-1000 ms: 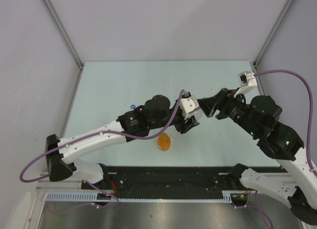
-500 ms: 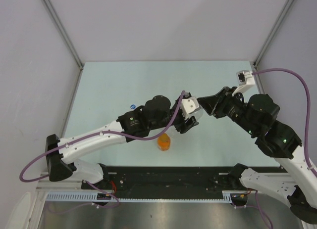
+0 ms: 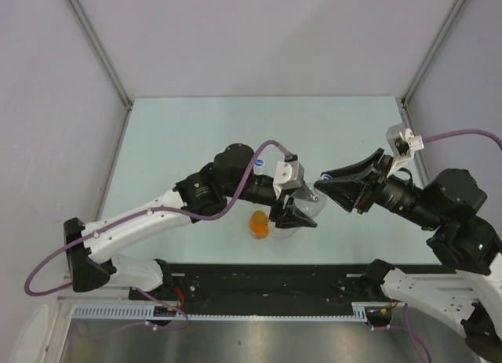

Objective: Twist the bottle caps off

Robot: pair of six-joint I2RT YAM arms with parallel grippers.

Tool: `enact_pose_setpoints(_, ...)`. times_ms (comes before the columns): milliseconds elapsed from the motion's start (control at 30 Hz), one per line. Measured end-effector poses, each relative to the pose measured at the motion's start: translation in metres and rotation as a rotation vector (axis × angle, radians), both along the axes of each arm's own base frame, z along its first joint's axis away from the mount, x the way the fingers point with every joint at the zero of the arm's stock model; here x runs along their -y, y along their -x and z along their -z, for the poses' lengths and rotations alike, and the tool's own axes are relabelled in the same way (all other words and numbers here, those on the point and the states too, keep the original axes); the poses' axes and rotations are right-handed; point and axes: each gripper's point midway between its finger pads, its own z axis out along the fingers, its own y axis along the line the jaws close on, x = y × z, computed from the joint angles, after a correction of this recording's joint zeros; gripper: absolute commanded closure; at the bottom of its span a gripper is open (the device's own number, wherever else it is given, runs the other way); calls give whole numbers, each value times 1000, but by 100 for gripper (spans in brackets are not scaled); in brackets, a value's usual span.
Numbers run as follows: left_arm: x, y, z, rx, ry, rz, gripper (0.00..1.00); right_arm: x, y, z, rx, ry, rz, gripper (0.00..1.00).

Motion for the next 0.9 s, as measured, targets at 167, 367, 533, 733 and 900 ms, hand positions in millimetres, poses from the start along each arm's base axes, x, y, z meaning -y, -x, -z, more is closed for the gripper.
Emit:
enact_pose_setpoints(167, -7, 32, -8, -69, 10, 196, 100, -7, 29, -9, 104, 9, -164, 100)
enact_pose_setpoints(367, -12, 56, -13, -108, 3, 373, 100, -9, 52, -15, 196, 15, -284, 100)
enact_pose_setpoints(533, -16, 68, -11, -130, -2, 475, 100, -10, 66, -14, 249, 40, -365, 100)
enact_pose_setpoints(733, -17, 76, -9, -140, -1, 542, 100, -8, 76, -12, 297, 70, -419, 100)
enact_pose_setpoints(900, -16, 77, -7, -147, -3, 568, 100, -4, 81, -11, 324, 99, -436, 100)
